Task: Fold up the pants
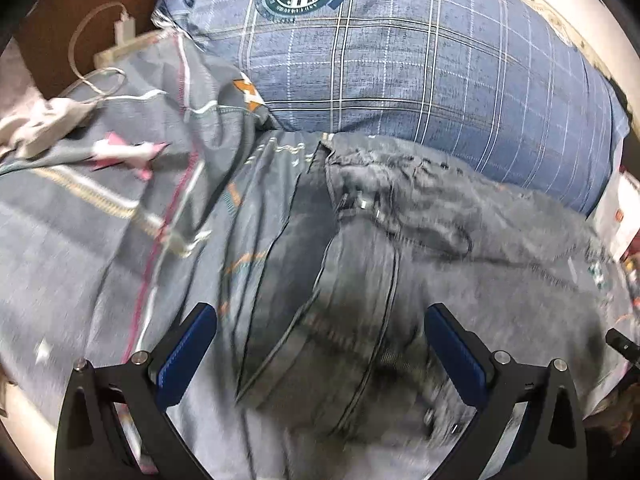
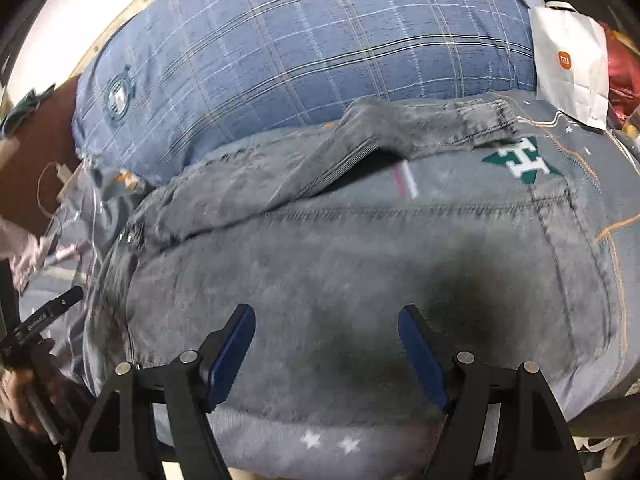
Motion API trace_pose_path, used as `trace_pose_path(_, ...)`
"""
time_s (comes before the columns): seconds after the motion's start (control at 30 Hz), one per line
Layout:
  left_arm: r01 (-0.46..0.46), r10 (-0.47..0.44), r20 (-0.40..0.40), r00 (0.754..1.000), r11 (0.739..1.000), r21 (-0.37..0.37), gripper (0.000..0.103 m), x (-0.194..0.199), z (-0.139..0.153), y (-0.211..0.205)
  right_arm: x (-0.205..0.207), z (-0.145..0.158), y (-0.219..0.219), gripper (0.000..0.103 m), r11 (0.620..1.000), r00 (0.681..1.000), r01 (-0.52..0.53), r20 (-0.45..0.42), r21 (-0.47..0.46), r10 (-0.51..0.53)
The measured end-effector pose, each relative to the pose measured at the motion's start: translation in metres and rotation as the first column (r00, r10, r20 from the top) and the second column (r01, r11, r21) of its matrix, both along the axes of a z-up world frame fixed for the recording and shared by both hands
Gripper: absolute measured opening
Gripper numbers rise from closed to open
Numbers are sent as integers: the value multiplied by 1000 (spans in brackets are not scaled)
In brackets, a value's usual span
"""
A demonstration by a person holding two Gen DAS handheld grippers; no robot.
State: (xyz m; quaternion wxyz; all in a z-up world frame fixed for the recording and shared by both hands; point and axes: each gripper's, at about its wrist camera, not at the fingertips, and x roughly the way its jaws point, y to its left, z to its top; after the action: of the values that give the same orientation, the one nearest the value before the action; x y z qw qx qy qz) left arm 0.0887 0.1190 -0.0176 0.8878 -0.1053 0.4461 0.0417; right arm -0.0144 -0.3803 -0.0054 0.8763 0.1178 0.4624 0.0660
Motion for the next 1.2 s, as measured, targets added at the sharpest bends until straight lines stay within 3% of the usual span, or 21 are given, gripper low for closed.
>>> trace_pose_path(0.1, 3, -5, -40, 999, 999, -50, 103, 41, -5, 6, 39, 13, -40, 77, 996, 998, 67, 8, -51, -66)
trace_pose_path(0.2, -19, 13, -85, 996, 998, -65, 103, 76, -16, 8, 89, 18, -94, 77, 975, 980, 197, -3, -103, -199)
trace_pose_path(0.3, -27, 18, -126, 992, 997, -72, 103, 105, -30, 5, 140, 5, -132, 77, 959, 964, 249, -61, -136, -259)
trace_pose_path(0.43, -26, 18, -161, 987, 998, -52, 103, 127, -46, -2, 186, -22, -150, 77, 960, 953, 261, -129, -101, -273)
trace_pose_path(0.47, -26, 17, -168, 986, 998, -55, 103, 131, -50, -3, 191, -29, -149, 70, 964, 953, 251, -153, -90, -263)
trace_pose_path(0.5, -27, 17, -178, 984, 998, -54, 103, 134, -54, -3, 197, -38, -148, 34, 969, 952, 234, -185, -76, -244)
trace_pose_path(0.53, -26, 16, -187, 982, 998, -51, 103, 136, -59, -3, 199, -44, -146, 21, 972, 947, 225, -220, -62, -233)
trace_pose_path(0.6, -22, 12, -193, 981, 999, -50, 103, 138, -64, -2, 194, -37, -138, 20, 974, 955, 201, -201, -108, -220)
trace_pose_path(0.77, -10, -2, -197, 980, 998, -60, 103, 139, -64, 2, 154, -1, -139, 20, 953, 957, 208, -157, -223, -245)
trace_pose_path(0.83, 4, -13, -203, 979, 999, -45, 103, 141, -63, 1, 155, -36, -148, 33, 954, 918, 153, -319, -259, -234)
trace_pose_path(0.87, 12, -19, -206, 978, 999, -36, 103, 142, -61, 0, 156, -49, -151, 48, 959, 899, 130, -378, -252, -221)
trace_pose_path(0.97, 34, -34, -187, 982, 999, -5, 103, 144, -49, 1, 148, -23, -164, 54, 950, 924, 193, -279, -245, -260)
trace_pose_path(1.07, 10, -9, -150, 989, 1000, 5, 103, 155, -35, 11, 155, 10, -173, 70, 944, 943, 243, -176, -223, -284)
trace_pose_path(1.2, -21, 17, -137, 990, 999, -32, 103, 179, -27, 26, 195, 12, -172, 72, 967, 963, 206, -147, -147, -227)
